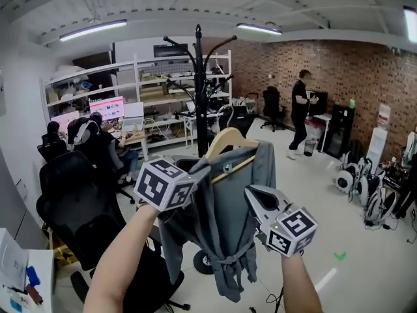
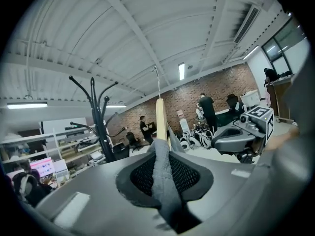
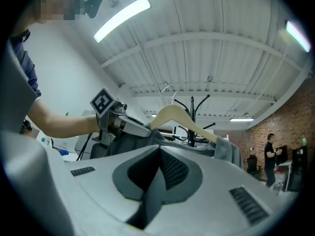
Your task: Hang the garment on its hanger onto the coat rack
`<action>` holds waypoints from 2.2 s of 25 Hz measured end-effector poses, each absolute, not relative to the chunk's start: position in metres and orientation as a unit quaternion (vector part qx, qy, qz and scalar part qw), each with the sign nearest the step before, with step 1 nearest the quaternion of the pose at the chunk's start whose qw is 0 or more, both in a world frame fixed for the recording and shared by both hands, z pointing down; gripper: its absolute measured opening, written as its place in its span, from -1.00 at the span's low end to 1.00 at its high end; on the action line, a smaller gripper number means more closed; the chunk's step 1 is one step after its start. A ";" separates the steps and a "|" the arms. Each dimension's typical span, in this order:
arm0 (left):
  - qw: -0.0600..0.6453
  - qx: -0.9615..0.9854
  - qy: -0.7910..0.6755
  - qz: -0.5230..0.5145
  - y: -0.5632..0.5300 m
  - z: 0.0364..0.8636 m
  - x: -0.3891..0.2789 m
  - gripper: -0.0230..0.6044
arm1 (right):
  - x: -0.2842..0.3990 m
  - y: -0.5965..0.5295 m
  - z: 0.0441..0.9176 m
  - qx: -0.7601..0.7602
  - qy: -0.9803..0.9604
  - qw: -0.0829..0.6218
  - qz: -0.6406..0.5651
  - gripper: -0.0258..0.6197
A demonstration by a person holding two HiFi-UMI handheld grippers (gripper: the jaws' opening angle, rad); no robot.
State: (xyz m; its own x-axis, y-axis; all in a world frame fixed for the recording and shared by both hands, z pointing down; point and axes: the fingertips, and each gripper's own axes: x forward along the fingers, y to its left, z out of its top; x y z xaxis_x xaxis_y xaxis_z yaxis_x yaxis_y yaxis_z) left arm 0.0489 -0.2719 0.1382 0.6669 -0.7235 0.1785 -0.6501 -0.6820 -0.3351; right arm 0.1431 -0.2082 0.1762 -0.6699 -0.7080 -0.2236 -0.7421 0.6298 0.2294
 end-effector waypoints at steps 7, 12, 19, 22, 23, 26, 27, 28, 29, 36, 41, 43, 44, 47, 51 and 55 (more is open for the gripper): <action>0.093 -0.908 0.388 -0.128 -0.353 0.144 0.111 -0.69 | 0.192 -0.268 0.189 -0.407 0.902 0.026 0.142 -0.92; 0.086 -0.905 0.394 -0.137 -0.409 0.147 0.126 -0.69 | 0.194 -0.308 0.200 -0.403 0.906 0.006 0.130 -0.92; 0.061 -0.901 0.402 -0.155 -0.495 0.156 0.115 -0.69 | 0.187 -0.375 0.211 -0.414 0.902 -0.011 0.118 -0.92; 0.038 -0.899 0.405 -0.163 -0.530 0.165 0.104 -0.69 | 0.189 -0.398 0.212 -0.422 0.899 -0.009 0.116 -0.92; 0.033 -0.899 0.405 -0.163 -0.540 0.166 0.101 -0.69 | 0.190 -0.404 0.210 -0.425 0.898 -0.007 0.117 -0.92; 0.023 -0.898 0.405 -0.169 -0.563 0.172 0.096 -0.69 | 0.190 -0.419 0.209 -0.431 0.895 -0.002 0.118 -0.92; 0.021 -0.898 0.405 -0.171 -0.568 0.175 0.096 -0.69 | 0.189 -0.423 0.210 -0.432 0.894 -0.003 0.118 -0.92; 0.019 -0.898 0.405 -0.172 -0.573 0.178 0.096 -0.69 | 0.188 -0.426 0.211 -0.432 0.894 -0.004 0.119 -0.92; 0.017 -0.898 0.404 -0.173 -0.577 0.180 0.096 -0.69 | 0.188 -0.429 0.212 -0.433 0.894 -0.005 0.118 -0.92; -0.009 -0.895 0.417 -0.160 -0.597 0.194 0.086 -0.69 | 0.186 -0.445 0.219 -0.432 0.894 -0.017 0.115 -0.92; -0.036 -0.888 0.435 -0.143 -0.601 0.212 0.064 -0.69 | 0.177 -0.450 0.225 -0.422 0.899 -0.024 0.112 -0.92; -0.047 -0.885 0.442 -0.140 -0.603 0.221 0.054 -0.69 | 0.172 -0.452 0.227 -0.418 0.901 -0.026 0.110 -0.92; -0.052 -0.883 0.445 -0.141 -0.603 0.225 0.051 -0.69 | 0.170 -0.453 0.229 -0.416 0.902 -0.026 0.109 -0.92; -0.055 -0.878 0.454 -0.146 -0.600 0.237 0.044 -0.69 | 0.163 -0.452 0.232 -0.410 0.906 -0.028 0.104 -0.92; -0.045 -0.872 0.465 -0.145 -0.600 0.242 0.043 -0.69 | 0.155 -0.451 0.235 -0.402 0.909 -0.031 0.103 -0.92; -0.027 -0.867 0.474 -0.150 -0.598 0.244 0.043 -0.68 | 0.152 -0.449 0.237 -0.401 0.910 -0.032 0.100 -0.92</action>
